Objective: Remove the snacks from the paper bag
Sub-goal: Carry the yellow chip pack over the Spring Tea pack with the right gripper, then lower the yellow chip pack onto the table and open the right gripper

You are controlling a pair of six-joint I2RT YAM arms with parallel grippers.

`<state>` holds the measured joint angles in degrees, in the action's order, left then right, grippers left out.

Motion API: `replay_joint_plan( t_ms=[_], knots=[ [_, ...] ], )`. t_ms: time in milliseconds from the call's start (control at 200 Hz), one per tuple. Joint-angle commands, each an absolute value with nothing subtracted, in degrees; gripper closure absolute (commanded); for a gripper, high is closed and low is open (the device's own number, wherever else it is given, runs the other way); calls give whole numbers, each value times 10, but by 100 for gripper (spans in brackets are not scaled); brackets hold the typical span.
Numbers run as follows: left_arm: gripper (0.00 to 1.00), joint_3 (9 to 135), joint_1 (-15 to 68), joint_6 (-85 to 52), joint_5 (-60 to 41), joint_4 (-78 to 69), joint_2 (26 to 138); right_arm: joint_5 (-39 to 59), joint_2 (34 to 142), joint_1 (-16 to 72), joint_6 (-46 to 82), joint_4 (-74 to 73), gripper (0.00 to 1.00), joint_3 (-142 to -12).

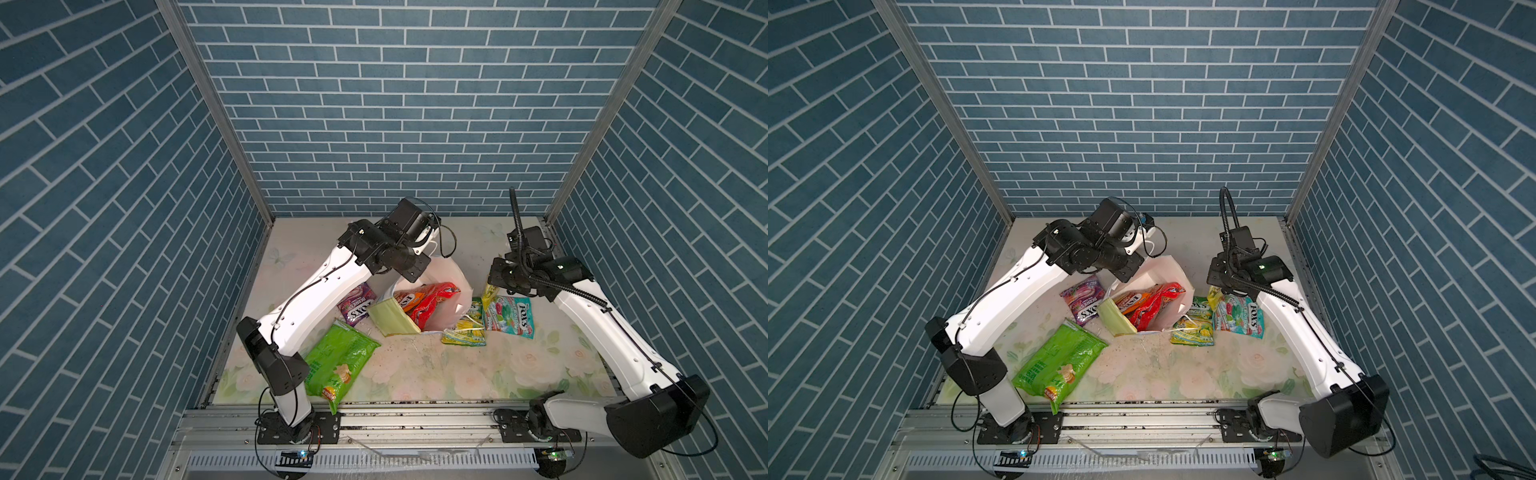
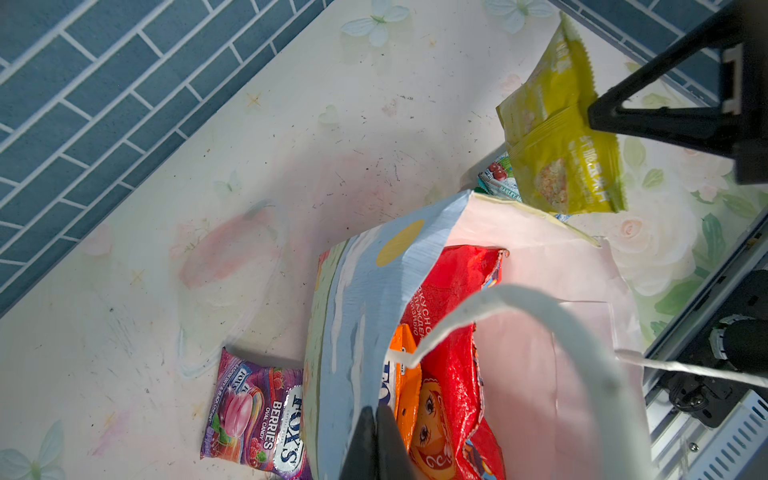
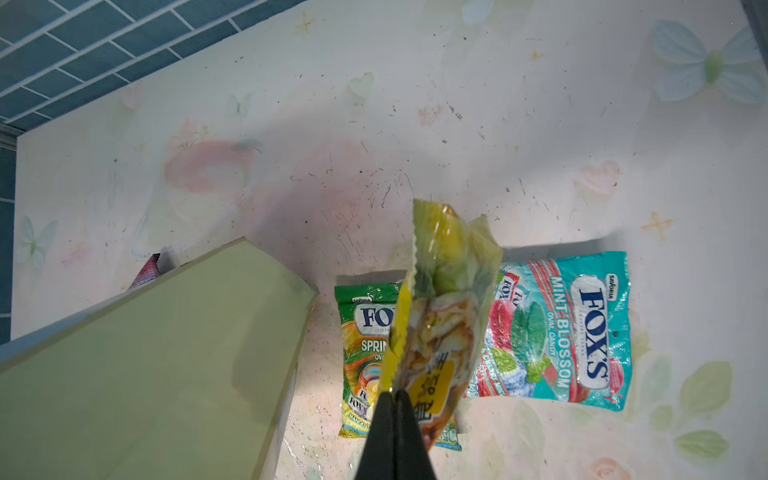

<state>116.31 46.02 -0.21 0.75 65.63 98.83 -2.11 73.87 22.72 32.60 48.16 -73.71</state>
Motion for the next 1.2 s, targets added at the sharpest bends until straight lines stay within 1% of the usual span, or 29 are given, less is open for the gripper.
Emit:
replay_joint_plan(
  t_ms=[0,230,705,1195],
  knots=[
    [93,1154,457,-2,10,658,966,16,758,211,303,450,100,-724],
    [93,1139,457,-12,-3,641,953,27,805,187,288,447,100,-722],
    [93,1130,457,-18,0,643,949,33,869,169,272,442,100,-736],
    [93,1149,457,-16,3,652,968,34,892,165,272,428,100,-734]
  ],
)
